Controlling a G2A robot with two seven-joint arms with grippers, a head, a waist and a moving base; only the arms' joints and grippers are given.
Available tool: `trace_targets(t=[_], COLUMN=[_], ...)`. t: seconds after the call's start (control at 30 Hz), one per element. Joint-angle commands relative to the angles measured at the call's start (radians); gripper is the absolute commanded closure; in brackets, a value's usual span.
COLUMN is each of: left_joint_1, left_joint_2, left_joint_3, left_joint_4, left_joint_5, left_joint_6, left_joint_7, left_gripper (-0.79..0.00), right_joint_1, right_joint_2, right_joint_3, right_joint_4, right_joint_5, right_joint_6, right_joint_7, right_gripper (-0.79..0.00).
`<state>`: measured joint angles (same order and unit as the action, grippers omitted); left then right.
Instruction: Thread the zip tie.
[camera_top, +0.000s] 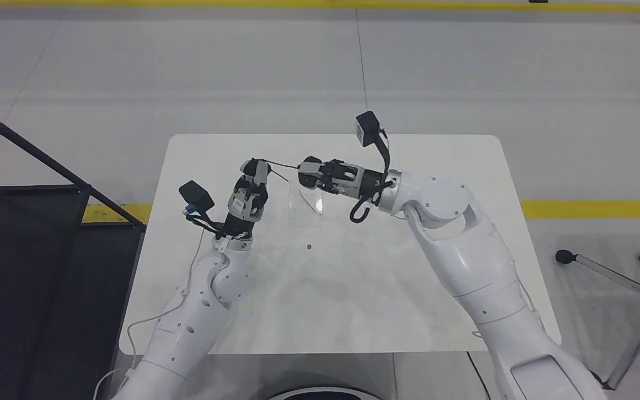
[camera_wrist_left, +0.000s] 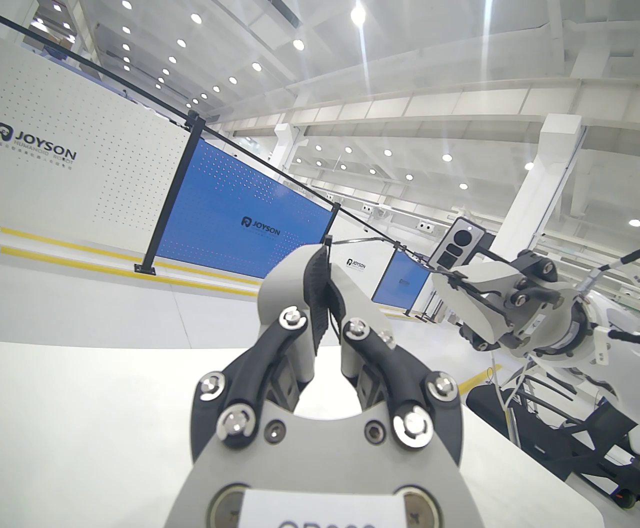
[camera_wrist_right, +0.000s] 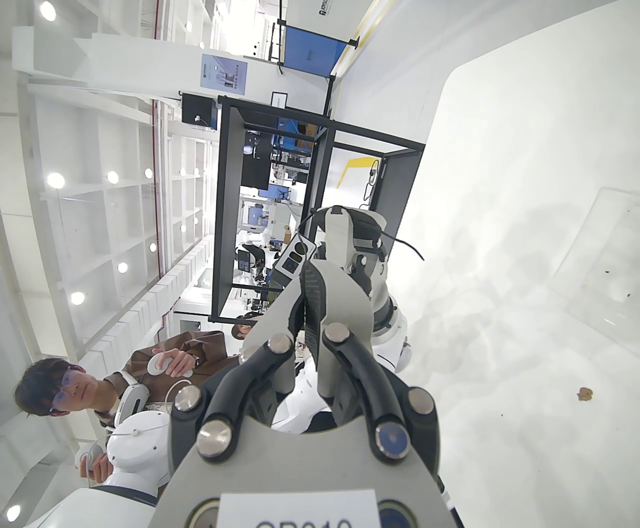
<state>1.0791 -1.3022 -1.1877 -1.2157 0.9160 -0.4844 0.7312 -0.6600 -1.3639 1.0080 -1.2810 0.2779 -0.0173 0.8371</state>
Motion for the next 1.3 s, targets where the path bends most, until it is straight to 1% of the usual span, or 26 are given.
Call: trace_targets(t=[0.0, 0.57, 0.83, 1.17, 1.27], left_joint_1=[0.0, 0.0, 0.0, 0.0, 0.013], left_joint_2=[0.0, 0.0, 0.0, 0.0, 0.0], left_joint_3=[0.0, 0.0, 0.0, 0.0, -0.006], left_joint_4=[0.0, 0.0, 0.0, 0.0, -0.027], left_joint_5=[0.0, 0.0, 0.0, 0.0, 0.006], left_joint_6=[0.0, 0.0, 0.0, 0.0, 0.019], left_joint_7=[0.0, 0.0, 0.0, 0.0, -0.025], left_gripper=[0.0, 0.0, 0.0, 0.0, 0.0], right_joint_1=[-0.001, -0.003, 0.006, 0.009, 0.008], right_joint_2=[0.0, -0.001, -0.002, -0.005, -0.007], right_joint_3=[0.001, 0.007, -0.014, -0.025, -0.028], right_joint_4=[0.001, 0.003, 0.001, -0.001, -0.003], right_joint_5=[0.002, 0.007, -0.032, -0.043, -0.045], right_joint_6=[0.001, 0.008, 0.035, 0.043, 0.043], right_joint_7=[-0.002, -0.004, 0.023, 0.01, 0.004], right_gripper=[0.0, 0.0, 0.0, 0.0, 0.0])
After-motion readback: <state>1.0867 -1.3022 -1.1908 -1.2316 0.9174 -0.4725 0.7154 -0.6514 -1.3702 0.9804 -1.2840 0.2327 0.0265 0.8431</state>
